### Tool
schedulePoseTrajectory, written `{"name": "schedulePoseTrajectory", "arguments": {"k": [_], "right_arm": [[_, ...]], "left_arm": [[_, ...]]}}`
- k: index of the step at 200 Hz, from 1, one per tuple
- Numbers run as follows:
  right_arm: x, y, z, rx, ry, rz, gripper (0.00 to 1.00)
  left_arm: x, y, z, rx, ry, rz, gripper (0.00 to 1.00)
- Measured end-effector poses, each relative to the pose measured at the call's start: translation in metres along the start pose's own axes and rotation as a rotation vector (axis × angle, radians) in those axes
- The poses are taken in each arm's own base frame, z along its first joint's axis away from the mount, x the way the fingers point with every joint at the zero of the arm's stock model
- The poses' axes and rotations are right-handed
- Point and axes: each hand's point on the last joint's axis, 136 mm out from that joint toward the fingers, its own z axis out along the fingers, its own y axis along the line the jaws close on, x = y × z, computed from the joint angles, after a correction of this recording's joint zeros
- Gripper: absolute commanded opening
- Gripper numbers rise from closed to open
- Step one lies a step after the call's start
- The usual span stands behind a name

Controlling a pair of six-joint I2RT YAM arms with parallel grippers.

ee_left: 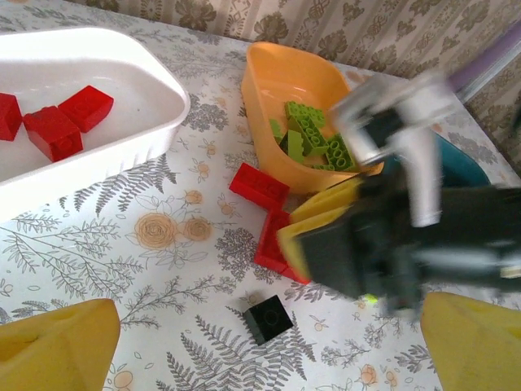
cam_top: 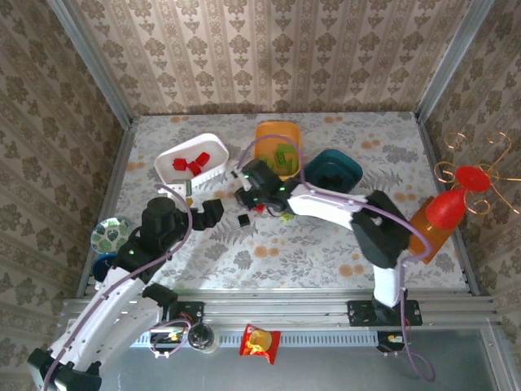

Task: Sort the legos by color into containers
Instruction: Place the lego in the container.

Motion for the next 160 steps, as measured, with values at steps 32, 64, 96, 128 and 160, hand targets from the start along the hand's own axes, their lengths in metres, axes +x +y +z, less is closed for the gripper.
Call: {"name": "schedulePoseTrajectory", "arguments": {"k": [32,64,96,128,160], "right_arm": [[-0.003,-0.071,-0.066,0.097,-0.12,0.176,0.15],[0.029,-0.158,-0.098,0.293,-0.13,0.343,0.15],[0.051,-0.206,-0.095,0.418,-0.082,0.425,0.26],[0.065,-0.226,-0.078,0.464,-0.032,0.482,0.64],[0.057,-0.222,-0.086,0.457,-0.062,0.502,0.69]], "left_arm": [[0.016,0.002,0.017,0.007,0.052,-0.007,0.96],[0.045,0.008,0.043,-0.001,0.168,-0.022,0.92],[0.063,0.009,0.06,0.005,0.245,-0.041,0.89],[0.085,0.008,0.073,0.011,0.326,-0.043,0.86],[0.112,-0.004,0.085,0.012,0.435,0.022,0.81]]}}
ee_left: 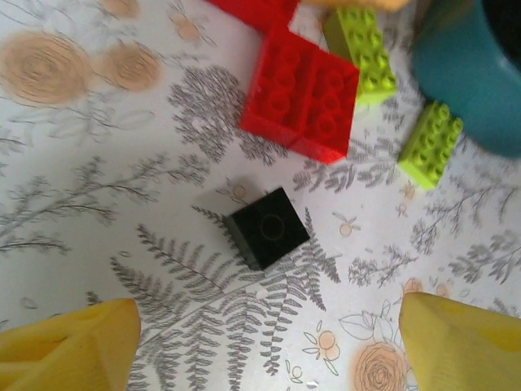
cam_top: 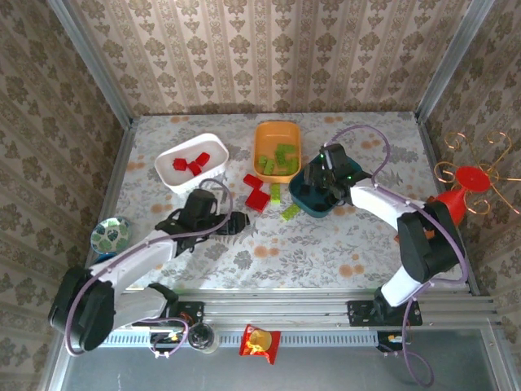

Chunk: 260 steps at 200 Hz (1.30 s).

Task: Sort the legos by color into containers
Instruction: Place the lego in the container, then pick up the lego from the center of the table, then place the lego in the container.

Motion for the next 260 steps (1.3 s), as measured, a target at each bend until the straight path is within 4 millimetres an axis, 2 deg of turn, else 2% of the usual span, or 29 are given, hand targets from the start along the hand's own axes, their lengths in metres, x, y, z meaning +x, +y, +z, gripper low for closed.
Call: {"name": "schedulePoseTrajectory", "arguments": {"k": [29,50,73,93,130,145,168,194,208,221,236,260], "right_arm": [[-0.012,0.013,-0.028,-0.05,-0.062,-0.002,0.7],[-0.011,0.02,-0.045,-0.081,-0.087,-0.009,0.7],[0.001,0.02,-0.055,-0.098,-0.083,-0.018,0.7],[0.009,0.021,-0.067,-0.114,-0.088,-0.024,0.71],[0.011,0.021,-0.094,-0.15,-0.131,-0.012,0.71],[0.012,0.02,-0.1,-0.159,-0.142,-0.005,0.71],[0.018,0.017,-0.102,-0.159,-0.139,0.001,0.71],[0.033,0.01,-0.101,-0.152,-0.117,0.013,0.71],[0.043,0.006,-0.102,-0.148,-0.108,0.019,0.71],[0.051,0.0,-0.104,-0.144,-0.1,0.033,0.71],[0.058,-0.006,-0.109,-0.138,-0.103,0.045,0.71],[0.064,-0.019,-0.122,-0.114,-0.128,0.068,0.71]], "left_arm": [[0.008,-0.016,0.029,-0.021,0.095,0.085,0.78],[0.015,-0.009,0.054,-0.063,0.156,0.104,0.73],[0.024,0.005,0.077,-0.129,0.218,0.132,0.59],[0.017,0.007,0.082,-0.152,0.223,0.143,0.51],[0.017,0.012,0.082,-0.175,0.229,0.156,0.42],[0.017,0.013,0.081,-0.183,0.228,0.16,0.38],[0.017,0.008,0.079,-0.178,0.224,0.179,0.36],[0.019,-0.014,0.073,-0.143,0.226,0.229,0.34],[0.007,-0.035,0.07,-0.113,0.209,0.265,0.34],[-0.015,-0.062,0.068,-0.073,0.169,0.296,0.34],[-0.053,-0.103,0.066,-0.003,0.097,0.332,0.33],[-0.108,-0.165,0.075,0.113,0.001,0.372,0.32]]}}
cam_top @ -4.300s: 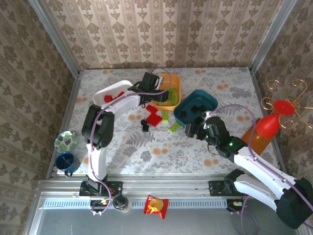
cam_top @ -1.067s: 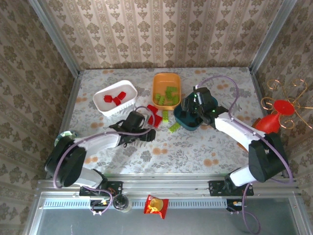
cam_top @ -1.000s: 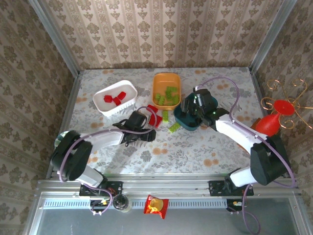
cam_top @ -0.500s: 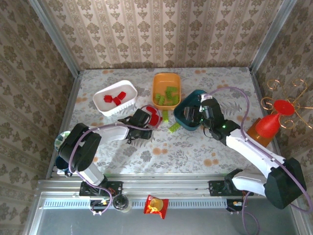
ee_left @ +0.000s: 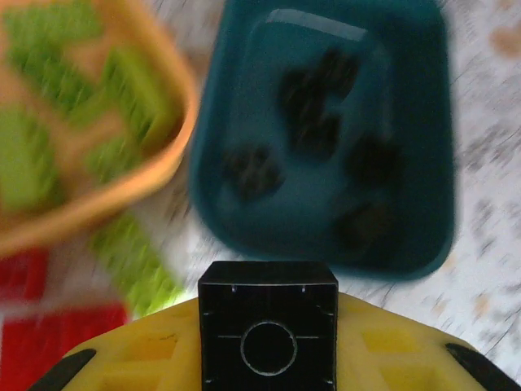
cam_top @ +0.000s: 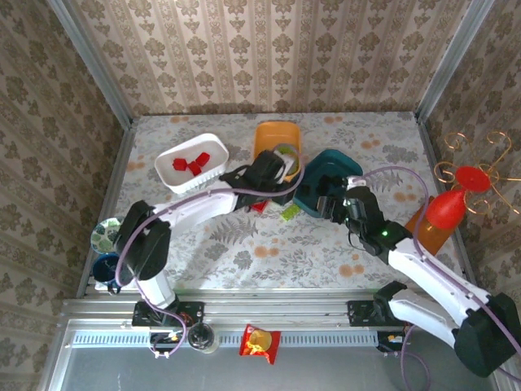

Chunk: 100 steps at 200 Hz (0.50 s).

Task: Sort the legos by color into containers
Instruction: Place the lego in the container.

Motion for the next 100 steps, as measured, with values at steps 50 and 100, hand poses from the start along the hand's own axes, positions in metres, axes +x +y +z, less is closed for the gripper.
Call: {"name": "schedulePoseTrajectory", "arguments": {"k": [50,100], "right_arm": [[-0.005,-0.014,-0.025,0.033,-0.062,0.015,0.72],[0.002,-0.019,-0.023,0.051,-0.042,0.009,0.75]], "left_arm": [[-0.044,-0.029,0.075,0.094,0.009,0.053,0.46],[-0.023,-0.019,0.098,0.119,0.09,0.015,0.69]]}}
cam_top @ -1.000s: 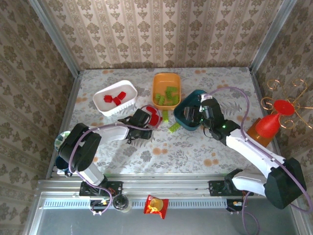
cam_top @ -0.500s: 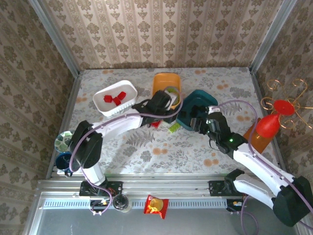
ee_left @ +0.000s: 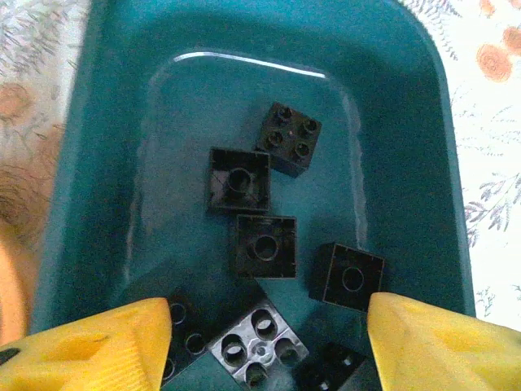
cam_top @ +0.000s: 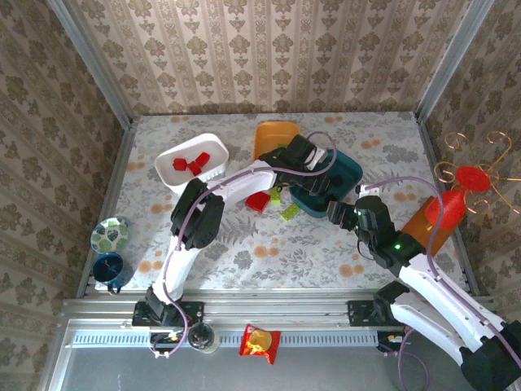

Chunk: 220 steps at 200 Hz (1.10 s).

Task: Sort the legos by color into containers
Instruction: Place the lego in the container, then move the lego to the center of the table.

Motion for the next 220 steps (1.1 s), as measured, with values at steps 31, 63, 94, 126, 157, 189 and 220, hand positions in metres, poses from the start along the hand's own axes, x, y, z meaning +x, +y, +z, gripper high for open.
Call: {"name": "schedulePoseTrajectory", "arguments": {"k": [31,63,94,126,157,189,220], "right_arm": [[0.006,-0.001,0.007,0.015,0.029,-0.008,0.75],[0.01,0.0,0.012,0.017,0.046,-0.012,0.76],[0.01,0.003,0.015,0.004,0.048,-0.011,0.76],[0.014,0.005,0.019,-0.001,0.065,-0.016,0.76],[0.014,0.005,0.02,-0.001,0.066,-0.016,0.76],[0.013,0.006,0.019,-0.004,0.063,-0.016,0.76],[0.011,0.007,0.017,-0.01,0.051,-0.012,0.76]], "left_arm": [[-0.002,0.004,-0.055,-0.005,-0.069,-0.012,0.72],[0.013,0.013,-0.125,-0.032,-0.174,-0.034,0.76],[0.081,0.059,-0.13,-0.11,-0.108,-0.142,0.88],[0.152,0.103,-0.113,-0.211,0.036,-0.241,0.84],[0.132,0.126,-0.116,-0.235,-0.035,-0.273,0.81],[0.102,0.146,-0.1,-0.258,-0.076,-0.261,0.76],[0.123,0.163,-0.076,-0.303,0.0,-0.265,0.65]]}}
